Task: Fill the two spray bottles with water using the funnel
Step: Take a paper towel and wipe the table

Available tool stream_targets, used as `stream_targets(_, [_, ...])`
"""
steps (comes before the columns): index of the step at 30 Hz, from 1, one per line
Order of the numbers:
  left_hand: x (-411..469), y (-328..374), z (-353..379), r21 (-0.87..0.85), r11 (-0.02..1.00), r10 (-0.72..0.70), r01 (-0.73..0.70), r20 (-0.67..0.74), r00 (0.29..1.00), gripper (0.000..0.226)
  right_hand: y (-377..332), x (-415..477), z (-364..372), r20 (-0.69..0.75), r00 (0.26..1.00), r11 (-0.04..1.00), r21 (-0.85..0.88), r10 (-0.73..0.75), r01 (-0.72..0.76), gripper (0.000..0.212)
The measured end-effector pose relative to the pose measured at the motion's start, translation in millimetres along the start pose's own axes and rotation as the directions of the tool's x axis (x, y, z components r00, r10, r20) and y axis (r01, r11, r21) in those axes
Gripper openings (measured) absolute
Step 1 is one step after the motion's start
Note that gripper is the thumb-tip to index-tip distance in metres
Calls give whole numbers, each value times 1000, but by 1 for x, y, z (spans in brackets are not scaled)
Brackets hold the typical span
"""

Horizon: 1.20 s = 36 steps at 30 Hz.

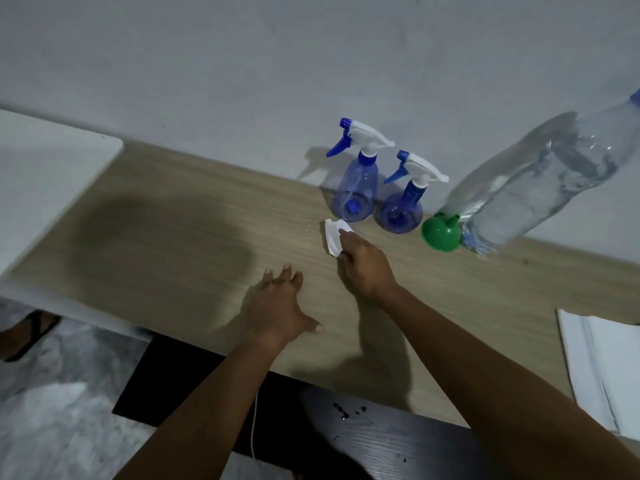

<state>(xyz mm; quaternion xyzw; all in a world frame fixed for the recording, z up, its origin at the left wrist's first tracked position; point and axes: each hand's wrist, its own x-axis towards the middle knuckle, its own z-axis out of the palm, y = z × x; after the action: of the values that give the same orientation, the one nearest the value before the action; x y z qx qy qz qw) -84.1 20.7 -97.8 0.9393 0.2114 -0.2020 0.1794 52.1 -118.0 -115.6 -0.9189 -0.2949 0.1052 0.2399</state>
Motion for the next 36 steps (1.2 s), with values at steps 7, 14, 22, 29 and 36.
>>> stream_targets(7, [-1,1,-1,-16,1000,-16,16,15,1000,122,7,5,14,147,979,972,-164,-144,168,53])
stream_targets(14, [-2,1,0,-1,1000,-8,8,-1,1000,121,25,-10,12,270,935,955,-122,-230,271,56])
stream_targets(22, [-1,-1,2,-35,999,13,-13,1,1000,120,14,4,28,218,957,957,-172,-194,233,59])
stream_targets(29, [-11,-21,7,-249,966,72,-71,-5,997,120,20,-40,36,264,896,893,-186,-357,410,55])
stream_targets(36, [-70,-43,33,-126,988,85,-84,7,996,118,21,-136,40,340,772,784,-140,-536,605,56])
